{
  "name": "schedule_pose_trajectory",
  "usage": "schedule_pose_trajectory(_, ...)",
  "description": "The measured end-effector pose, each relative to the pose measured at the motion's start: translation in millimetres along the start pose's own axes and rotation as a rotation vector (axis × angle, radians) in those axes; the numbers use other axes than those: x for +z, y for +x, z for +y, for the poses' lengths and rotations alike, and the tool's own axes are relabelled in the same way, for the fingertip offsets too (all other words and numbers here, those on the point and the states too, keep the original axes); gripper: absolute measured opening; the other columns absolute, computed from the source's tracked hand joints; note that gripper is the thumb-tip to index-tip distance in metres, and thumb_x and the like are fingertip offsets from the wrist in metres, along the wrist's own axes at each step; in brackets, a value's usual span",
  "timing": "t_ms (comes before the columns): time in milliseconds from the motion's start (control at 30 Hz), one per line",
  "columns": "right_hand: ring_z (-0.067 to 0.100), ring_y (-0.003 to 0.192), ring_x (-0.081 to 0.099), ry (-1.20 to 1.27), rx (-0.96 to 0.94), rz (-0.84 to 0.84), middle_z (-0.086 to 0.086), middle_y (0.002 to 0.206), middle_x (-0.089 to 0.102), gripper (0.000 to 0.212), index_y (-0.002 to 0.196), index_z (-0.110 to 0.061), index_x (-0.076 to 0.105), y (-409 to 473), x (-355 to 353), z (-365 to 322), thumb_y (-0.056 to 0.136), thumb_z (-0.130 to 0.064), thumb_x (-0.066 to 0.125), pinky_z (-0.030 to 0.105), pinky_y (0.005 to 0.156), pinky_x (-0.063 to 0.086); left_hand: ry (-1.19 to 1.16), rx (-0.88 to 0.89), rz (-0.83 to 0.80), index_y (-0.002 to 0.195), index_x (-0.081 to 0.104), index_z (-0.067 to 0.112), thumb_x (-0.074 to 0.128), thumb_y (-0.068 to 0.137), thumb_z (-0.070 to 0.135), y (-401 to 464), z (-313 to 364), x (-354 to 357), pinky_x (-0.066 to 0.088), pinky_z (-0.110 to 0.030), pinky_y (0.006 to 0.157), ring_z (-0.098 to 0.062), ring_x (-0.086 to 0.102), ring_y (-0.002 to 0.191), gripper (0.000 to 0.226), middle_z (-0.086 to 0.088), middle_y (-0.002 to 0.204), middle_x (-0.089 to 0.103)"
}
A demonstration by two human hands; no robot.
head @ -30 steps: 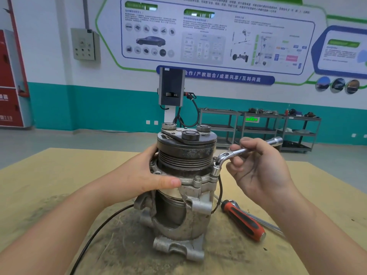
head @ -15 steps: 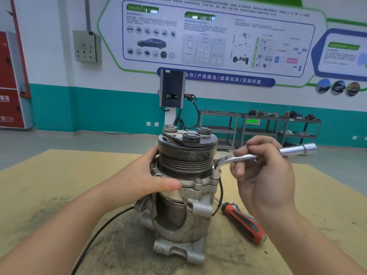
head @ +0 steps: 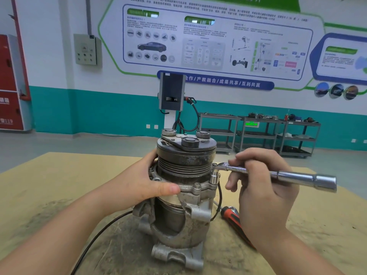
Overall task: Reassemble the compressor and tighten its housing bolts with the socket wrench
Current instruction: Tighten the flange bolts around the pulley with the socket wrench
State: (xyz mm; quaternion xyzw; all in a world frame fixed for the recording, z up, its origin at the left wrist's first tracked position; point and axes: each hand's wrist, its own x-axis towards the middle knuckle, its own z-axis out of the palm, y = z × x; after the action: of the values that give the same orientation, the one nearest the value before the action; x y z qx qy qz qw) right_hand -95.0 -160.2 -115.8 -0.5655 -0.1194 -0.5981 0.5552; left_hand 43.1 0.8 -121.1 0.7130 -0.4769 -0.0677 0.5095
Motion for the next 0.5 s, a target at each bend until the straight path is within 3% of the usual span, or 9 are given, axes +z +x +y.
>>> schedule_pose_trajectory(133, 0.021, 0.042, 0.057, 0.047, 0.024, -0.019, 0.006, 0.069, 0.065, 0.012, 0.084, -0.015, 0.06, 6, 1, -10, 0.086, -0.007, 0.051, 0.024, 0.046, 0.046, -0.007, 0.023, -0.009, 0.109, 0.048, 0.072, 0.081, 0.053, 0.066, 0, -1, 0, 0.042, 0.002, 0.076, 0.015, 0.057, 0.108, 0.065, 0.041, 0.115, 0.059)
schedule_pose_trajectory(367, 0.017, 0.033, 0.049, 0.357, 0.508, 0.089, 0.01, 0.059, 0.064, 0.013, 0.088, -0.012, 0.047, 13, 5, -13, 0.096, -0.002, 0.045, 0.021, 0.037, 0.039, 0.017, 0.013, 0.012, 0.105, 0.045, 0.077, 0.079, 0.046, 0.077, 1, -2, -1, 0.043, 0.001, 0.076, 0.014, 0.057, 0.107, 0.068, 0.041, 0.115, 0.059)
schedule_pose_trajectory(500, 0.016, 0.036, 0.051, 0.399, 0.602, 0.094, 0.011, 0.062, 0.066, 0.013, 0.086, -0.012, 0.047, 8, 8, -9, 0.095, -0.003, 0.047, 0.022, 0.038, 0.041, 0.017, 0.001, 0.008, 0.12, 0.045, 0.06, 0.078, 0.049, 0.071, 1, -2, 0, 0.043, 0.0, 0.079, 0.012, 0.056, 0.111, 0.078, 0.039, 0.118, 0.058)
